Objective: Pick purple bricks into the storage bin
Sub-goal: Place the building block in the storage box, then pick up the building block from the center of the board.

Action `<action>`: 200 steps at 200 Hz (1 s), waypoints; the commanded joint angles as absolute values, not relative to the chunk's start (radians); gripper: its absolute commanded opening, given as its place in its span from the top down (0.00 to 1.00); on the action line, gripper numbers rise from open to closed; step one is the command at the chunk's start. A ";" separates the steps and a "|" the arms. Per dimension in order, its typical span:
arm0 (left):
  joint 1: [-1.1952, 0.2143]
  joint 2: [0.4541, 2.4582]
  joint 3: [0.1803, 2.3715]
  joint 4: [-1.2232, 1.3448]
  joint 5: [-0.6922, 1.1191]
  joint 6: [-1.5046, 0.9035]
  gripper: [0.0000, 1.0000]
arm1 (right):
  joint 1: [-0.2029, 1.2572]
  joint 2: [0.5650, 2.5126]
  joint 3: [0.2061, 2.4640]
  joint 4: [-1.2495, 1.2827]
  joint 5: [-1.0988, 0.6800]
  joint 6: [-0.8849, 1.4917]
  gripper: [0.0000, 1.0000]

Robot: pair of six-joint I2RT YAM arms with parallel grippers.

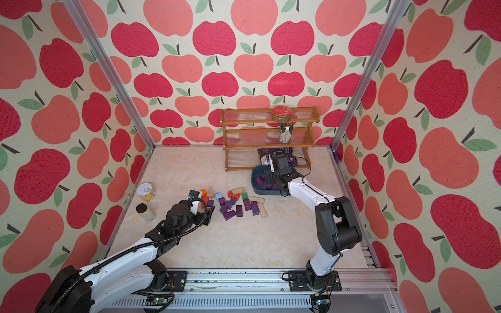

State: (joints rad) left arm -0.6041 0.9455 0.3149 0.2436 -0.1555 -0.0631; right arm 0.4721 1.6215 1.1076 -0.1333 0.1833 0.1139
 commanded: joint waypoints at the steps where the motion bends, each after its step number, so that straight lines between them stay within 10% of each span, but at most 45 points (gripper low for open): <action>1: -0.598 0.948 0.333 0.236 -0.144 -0.084 0.01 | 0.516 1.522 1.042 -0.168 0.170 0.147 0.32; 132: -0.599 0.898 0.319 0.226 -0.170 -0.088 0.01 | 0.601 1.009 0.533 0.045 0.089 0.147 0.01; 200: -0.600 0.876 0.314 0.238 -0.177 -0.086 0.01 | 0.601 0.863 0.393 0.125 0.025 0.097 0.01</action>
